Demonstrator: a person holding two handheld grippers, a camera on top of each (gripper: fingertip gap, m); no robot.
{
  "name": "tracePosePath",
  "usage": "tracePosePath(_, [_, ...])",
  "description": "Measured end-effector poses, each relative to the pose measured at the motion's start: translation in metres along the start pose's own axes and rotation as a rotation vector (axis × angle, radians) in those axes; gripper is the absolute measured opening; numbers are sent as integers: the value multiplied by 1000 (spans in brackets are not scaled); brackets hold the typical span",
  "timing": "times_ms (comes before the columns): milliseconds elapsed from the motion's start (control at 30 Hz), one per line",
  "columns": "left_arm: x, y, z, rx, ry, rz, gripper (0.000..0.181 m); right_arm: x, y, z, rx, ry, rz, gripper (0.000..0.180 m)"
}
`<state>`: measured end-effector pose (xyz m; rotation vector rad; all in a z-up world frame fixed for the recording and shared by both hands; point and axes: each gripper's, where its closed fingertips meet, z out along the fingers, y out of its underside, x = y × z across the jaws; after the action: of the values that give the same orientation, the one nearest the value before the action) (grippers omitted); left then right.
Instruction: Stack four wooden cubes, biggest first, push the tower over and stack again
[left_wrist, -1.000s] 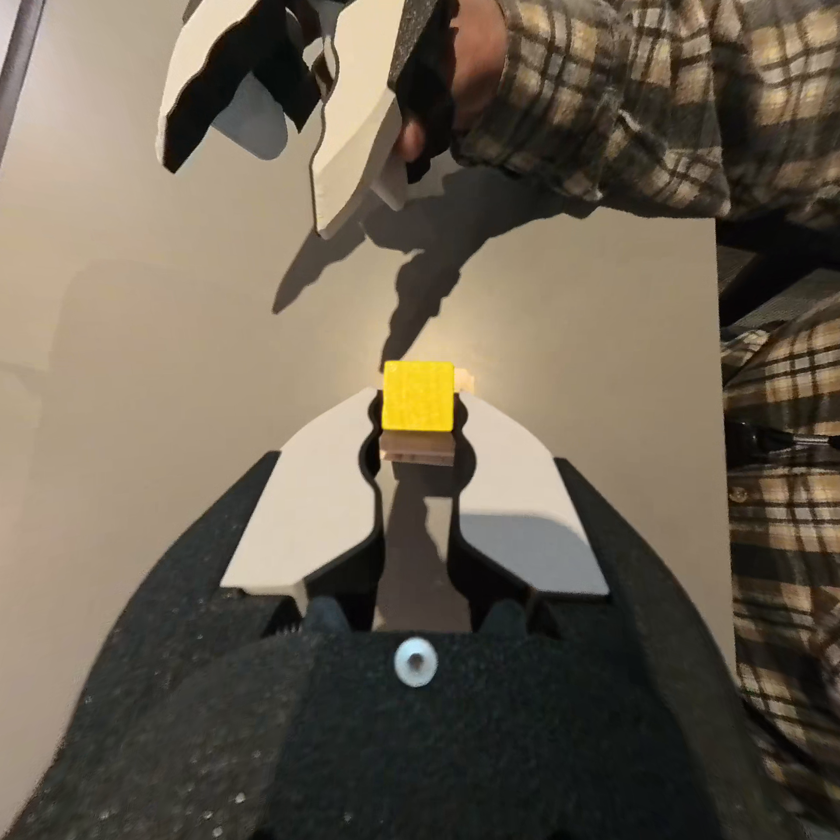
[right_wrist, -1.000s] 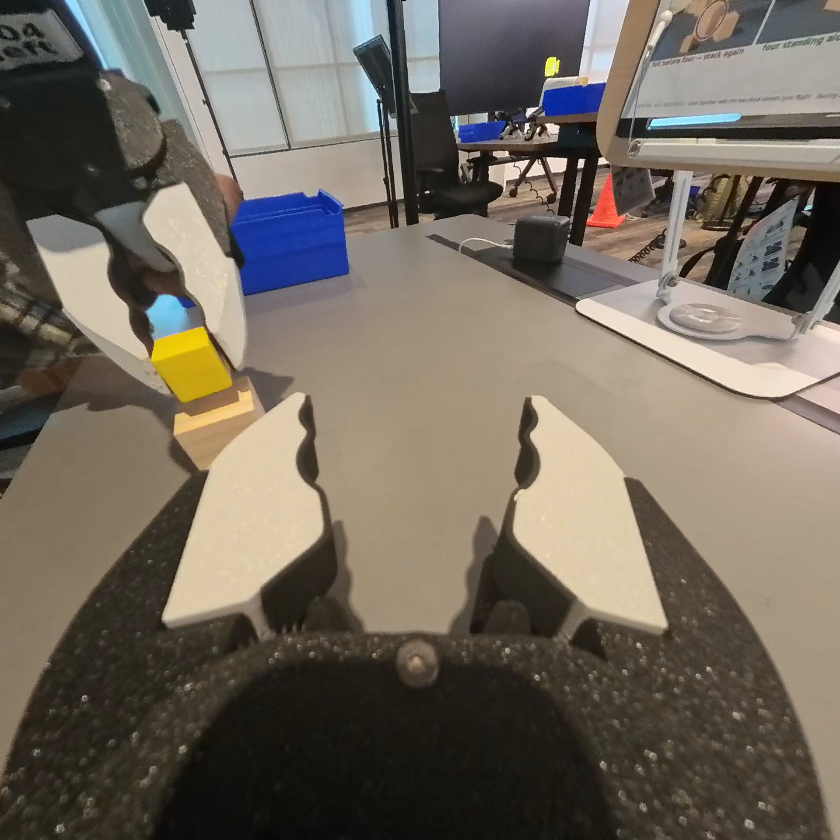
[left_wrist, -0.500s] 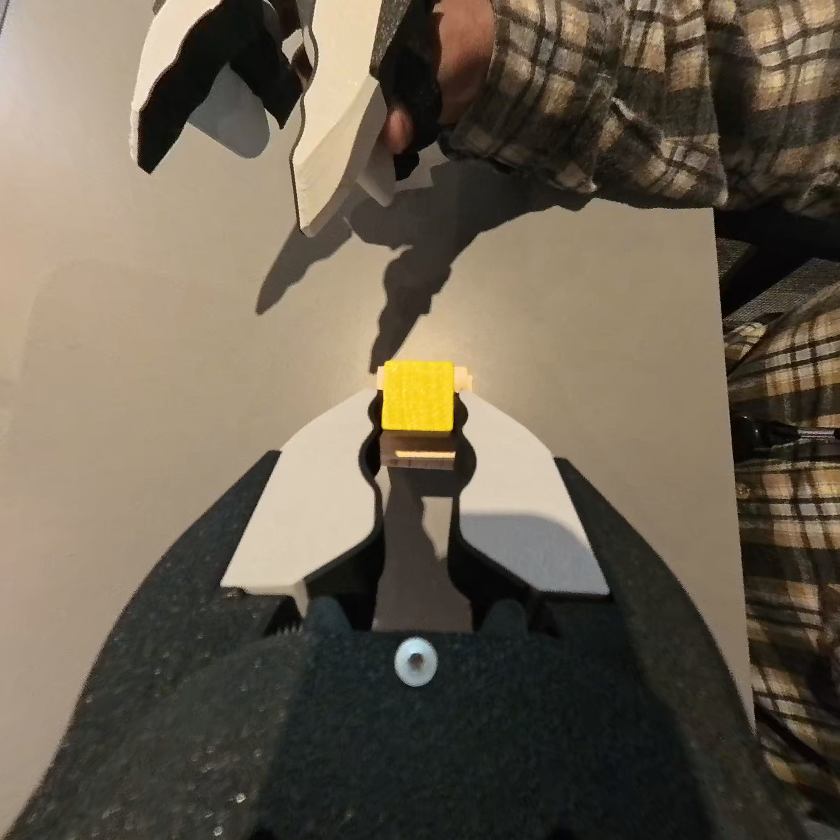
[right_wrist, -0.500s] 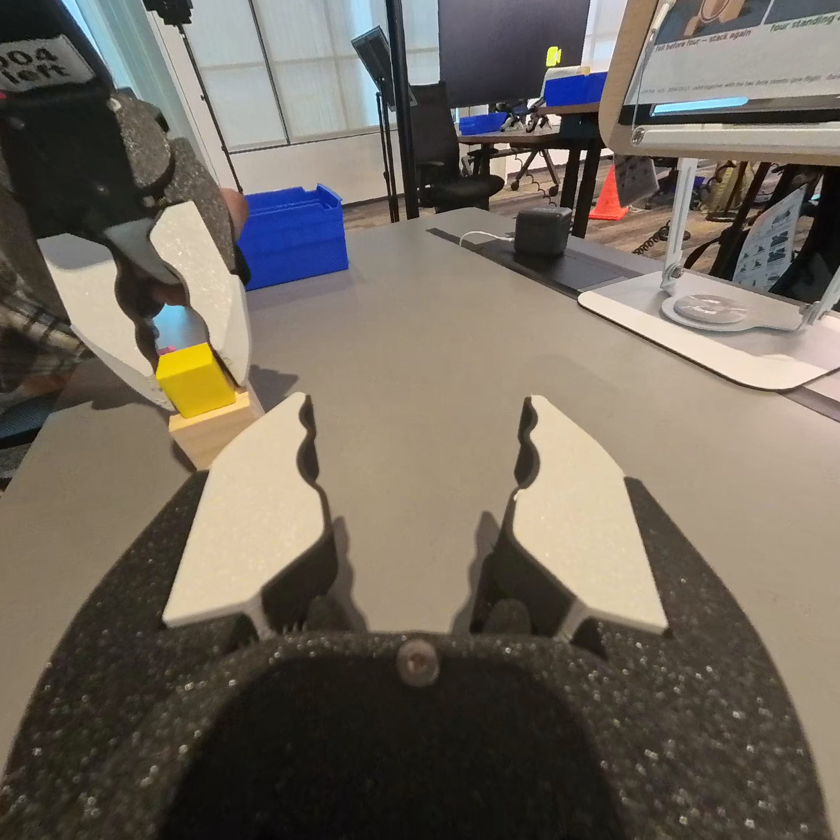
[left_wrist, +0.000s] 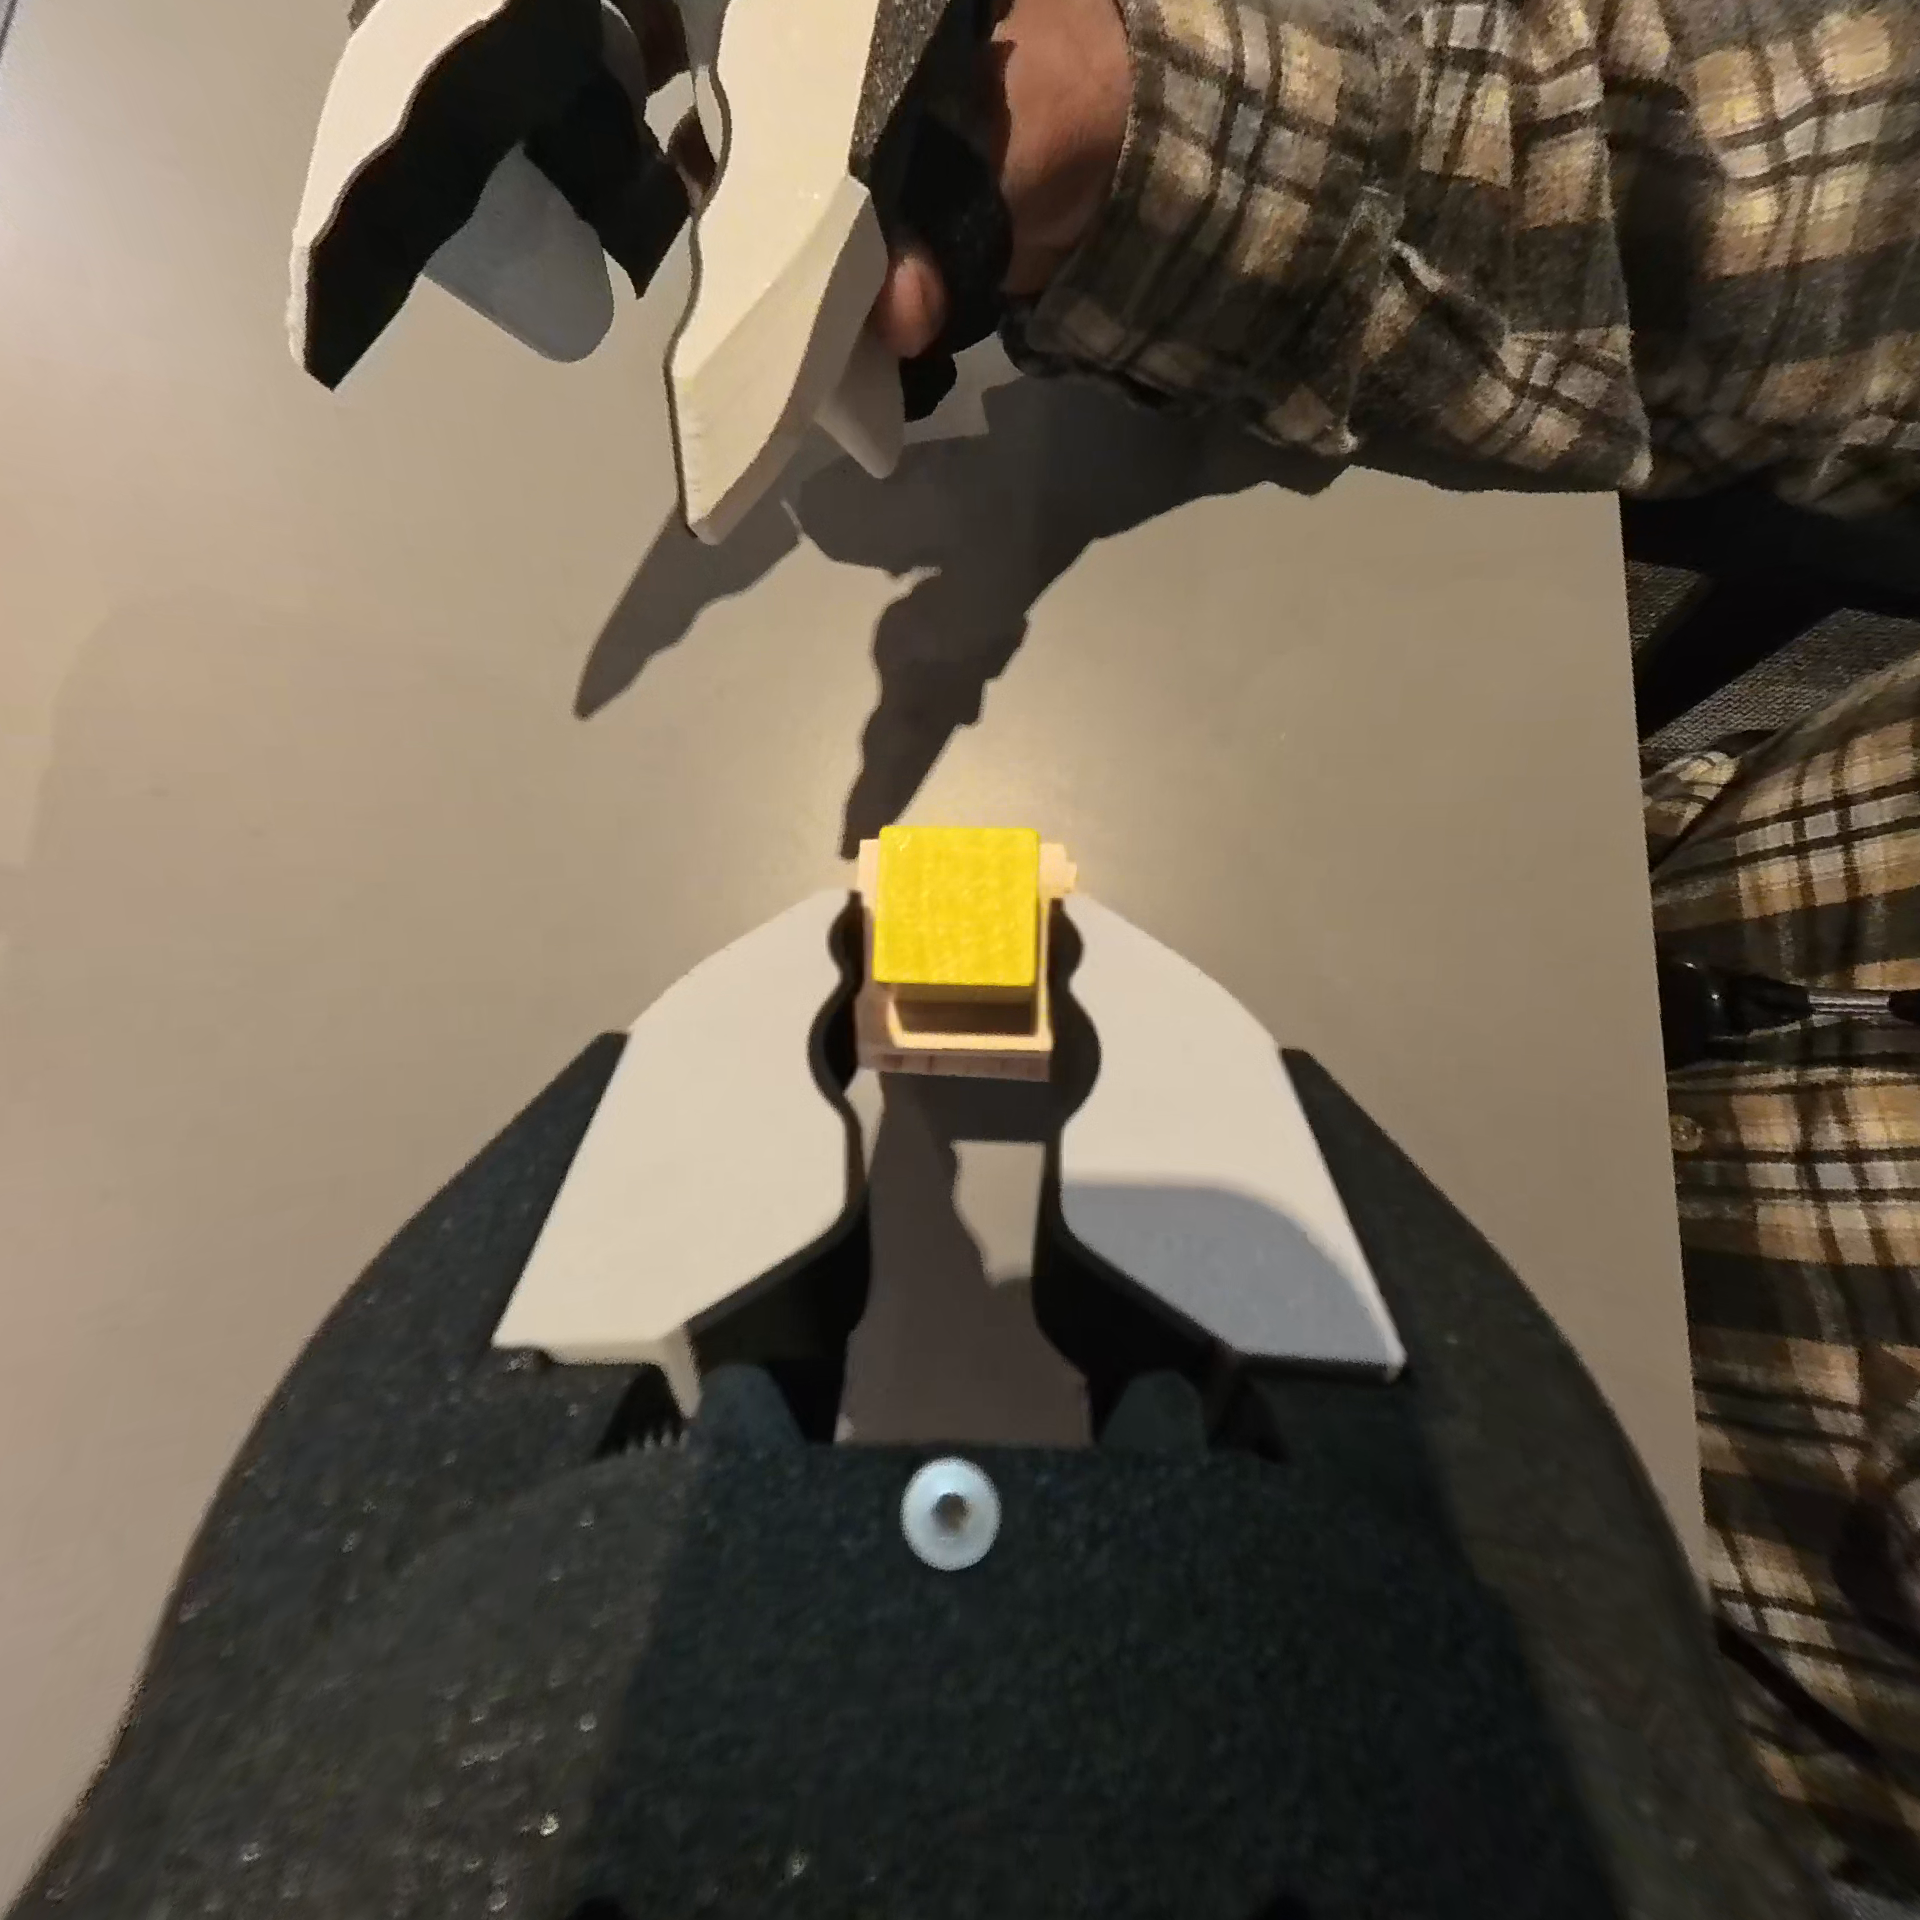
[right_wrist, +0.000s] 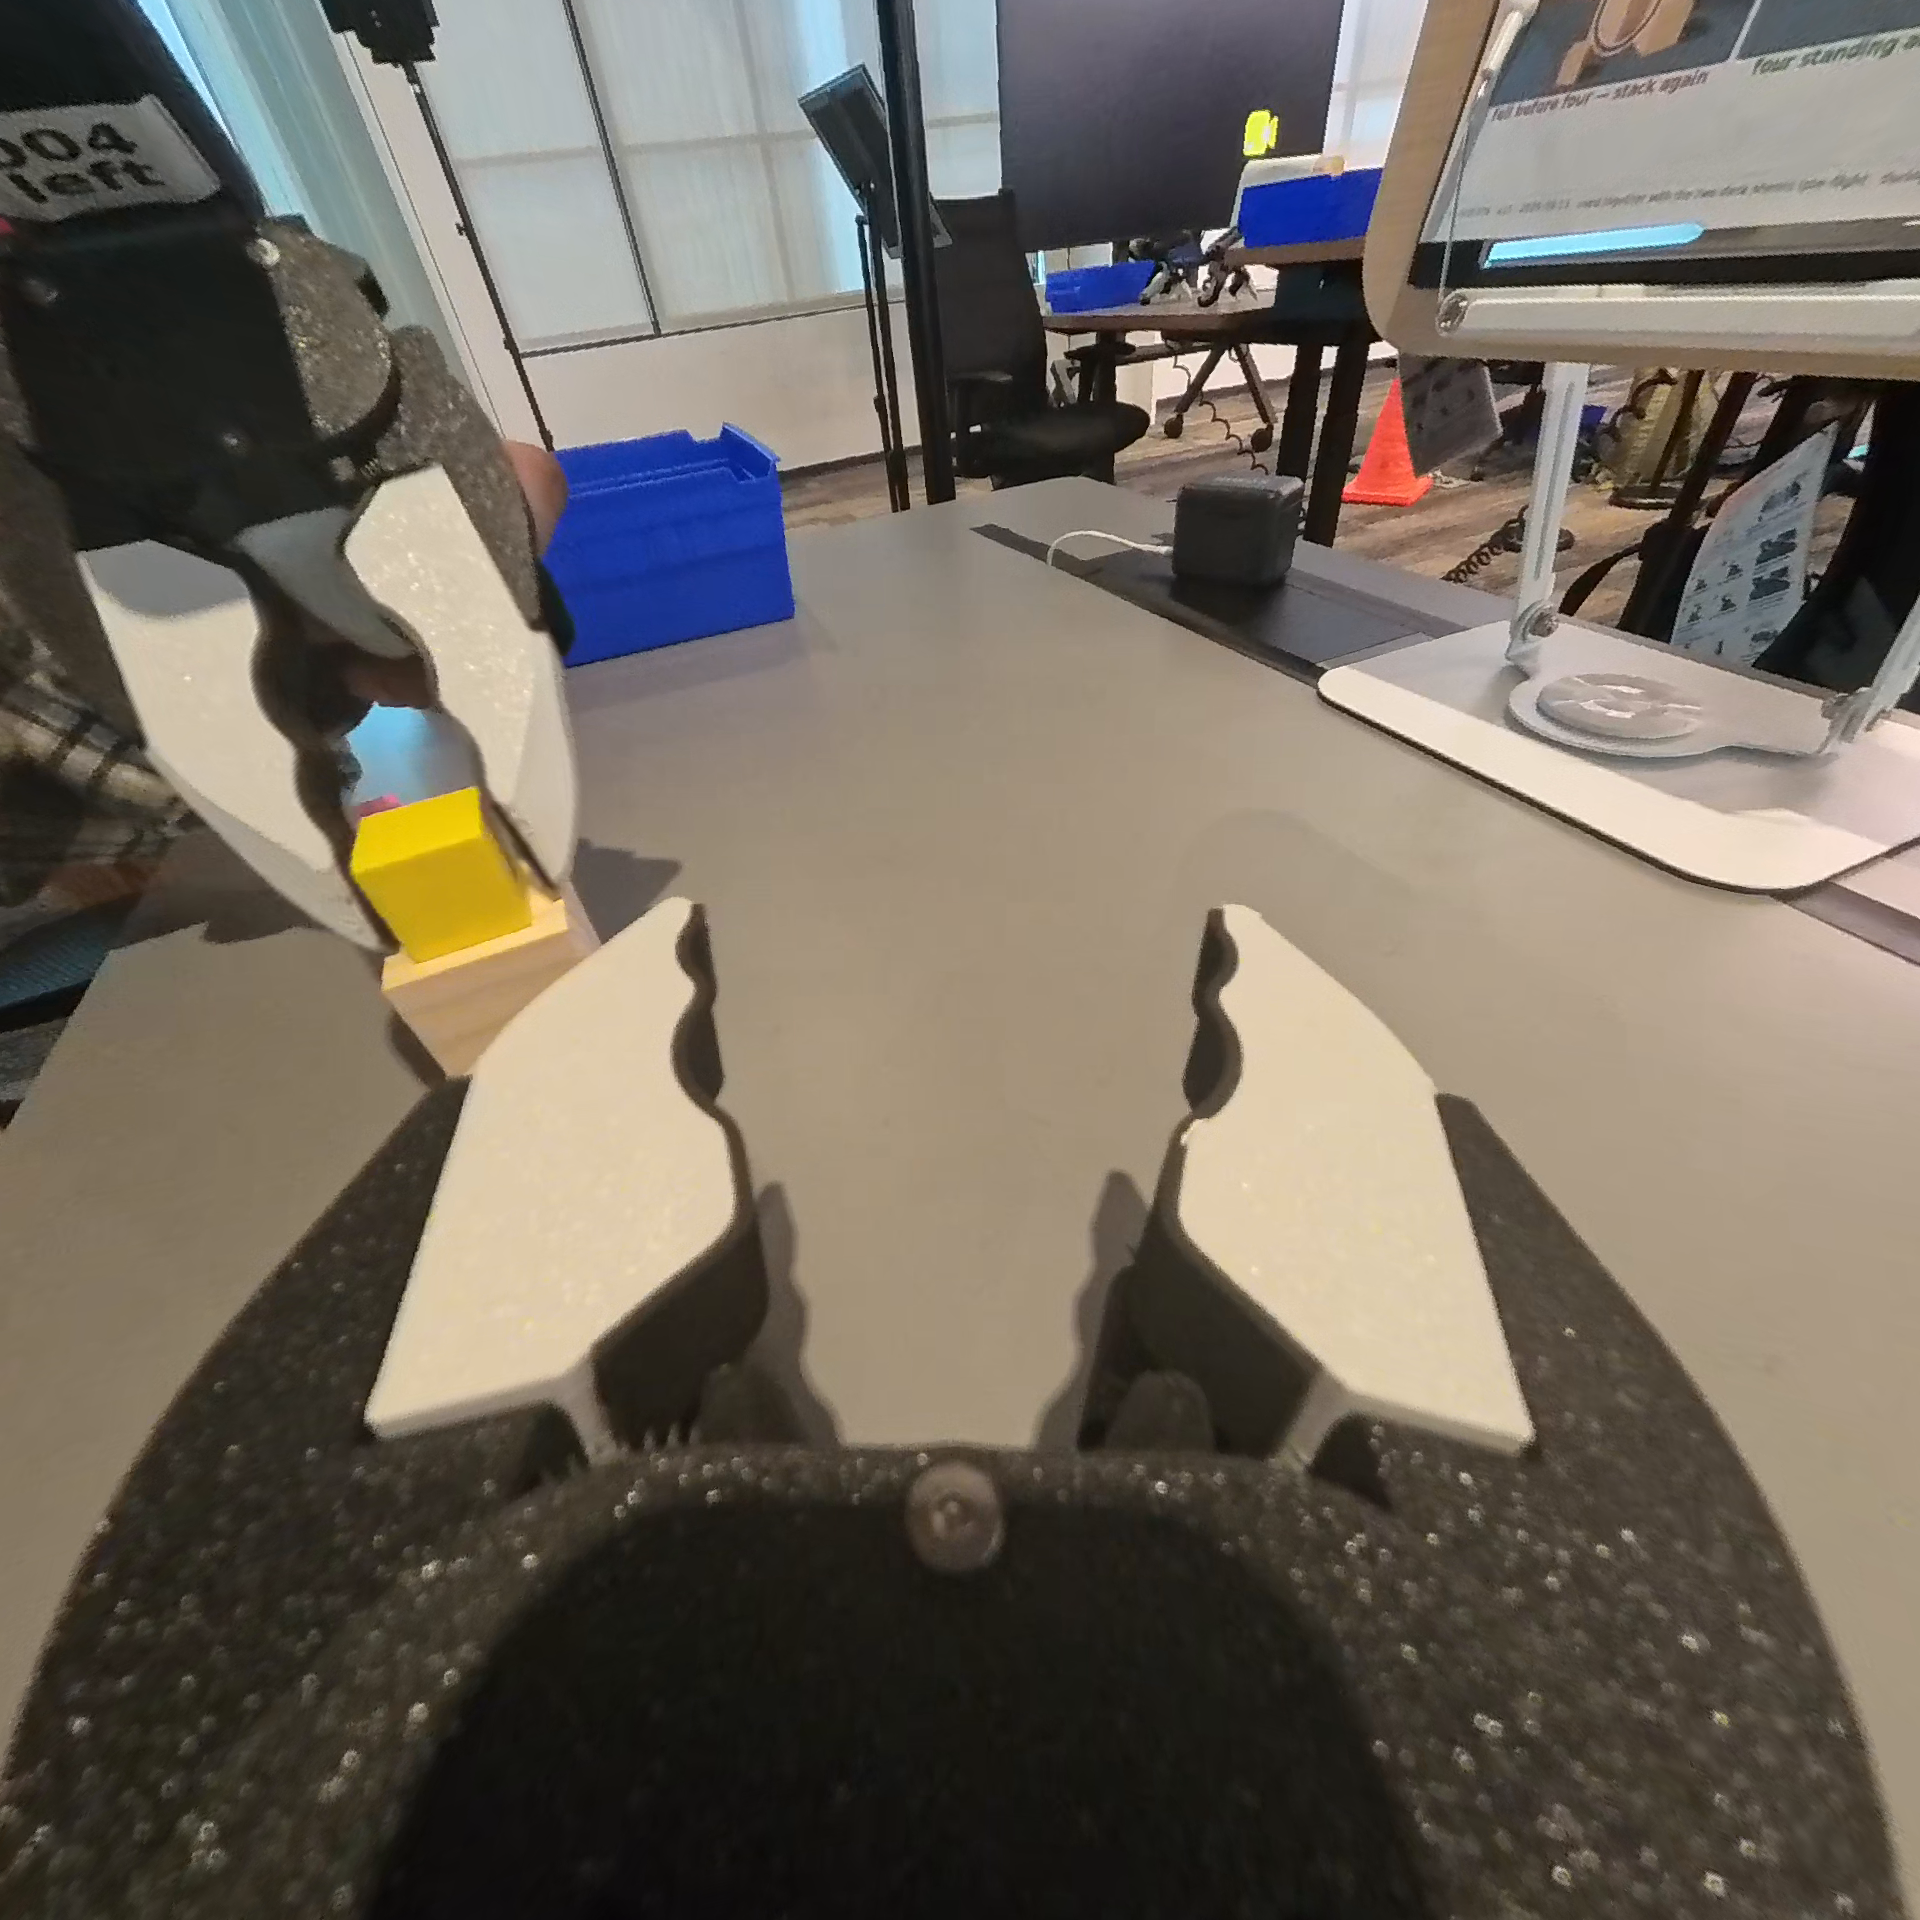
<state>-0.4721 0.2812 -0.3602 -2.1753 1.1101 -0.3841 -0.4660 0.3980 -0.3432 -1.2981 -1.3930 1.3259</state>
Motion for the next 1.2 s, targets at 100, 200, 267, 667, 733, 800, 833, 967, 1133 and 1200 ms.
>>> tracePosePath(100, [-3, 1, -3, -1, -21, -12, 50, 0, 0, 0, -2, 0, -2, 89])
tracePosePath(200, [-9, 1, -28, 70, -97, -42, 73, 0, -2, -1, 5, 4, -2, 90])
tracePosePath(267, [-10, 5, -61, 178, -170, -98, 77, 0, -3, -2, 14, 5, -1, 90])
tracePosePath(667, [39, 179, -152, 83, -360, -325, 69, -12, 5, 10, -29, -27, -28, 90])
tracePosePath(733, [46, 195, -146, 79, -330, -343, 66, -11, 6, 10, -31, -25, -22, 90])
tracePosePath(800, [52, 206, -138, 80, -297, -341, 63, -10, 5, 9, -26, -20, -22, 90])
tracePosePath(833, [55, 210, -136, 83, -282, -328, 59, -9, 5, 8, -22, -19, -22, 90])
tracePosePath(967, [64, 217, -129, 139, -193, -302, 50, -9, 7, 9, -27, -30, -7, 90])
tracePosePath(1133, [70, 225, -123, 150, -122, -271, 42, -15, 10, 13, -47, -45, -35, 91])
tracePosePath(1200, [69, 229, -119, 127, -122, -270, 42, -16, 9, 13, -44, -47, -41, 91])
